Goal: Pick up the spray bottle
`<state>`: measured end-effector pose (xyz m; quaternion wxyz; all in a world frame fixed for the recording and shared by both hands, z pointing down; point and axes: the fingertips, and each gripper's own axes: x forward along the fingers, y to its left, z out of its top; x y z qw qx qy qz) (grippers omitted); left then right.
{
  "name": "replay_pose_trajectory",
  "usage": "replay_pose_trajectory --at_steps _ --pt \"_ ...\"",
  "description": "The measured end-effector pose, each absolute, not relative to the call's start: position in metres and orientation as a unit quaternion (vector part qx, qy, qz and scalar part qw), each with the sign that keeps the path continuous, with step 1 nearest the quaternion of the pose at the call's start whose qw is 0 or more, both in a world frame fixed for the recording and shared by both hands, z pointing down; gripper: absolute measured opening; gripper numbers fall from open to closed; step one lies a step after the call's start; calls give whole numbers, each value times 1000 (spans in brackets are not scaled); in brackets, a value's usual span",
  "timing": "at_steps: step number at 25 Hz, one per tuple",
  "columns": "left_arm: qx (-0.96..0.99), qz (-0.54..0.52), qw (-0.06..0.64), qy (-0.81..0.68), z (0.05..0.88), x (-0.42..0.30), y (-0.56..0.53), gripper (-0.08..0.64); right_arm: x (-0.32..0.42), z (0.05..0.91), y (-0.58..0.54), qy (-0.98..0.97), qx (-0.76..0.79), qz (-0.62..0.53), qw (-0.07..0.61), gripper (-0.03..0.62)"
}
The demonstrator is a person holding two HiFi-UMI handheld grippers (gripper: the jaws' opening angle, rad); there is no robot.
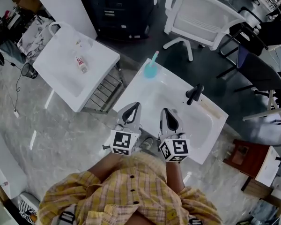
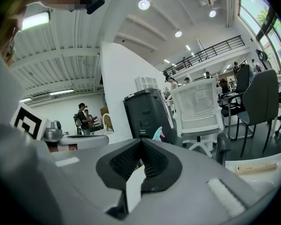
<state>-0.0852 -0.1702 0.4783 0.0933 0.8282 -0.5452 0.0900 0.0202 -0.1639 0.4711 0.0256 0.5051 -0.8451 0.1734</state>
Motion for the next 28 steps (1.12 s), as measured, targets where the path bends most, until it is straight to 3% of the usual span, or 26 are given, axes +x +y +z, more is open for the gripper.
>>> replay_pose_trajectory --at_steps 28 --pt "833 118 133 -524 529 -79 -308 -3 15 518 -238 -818 534 208 58 0"
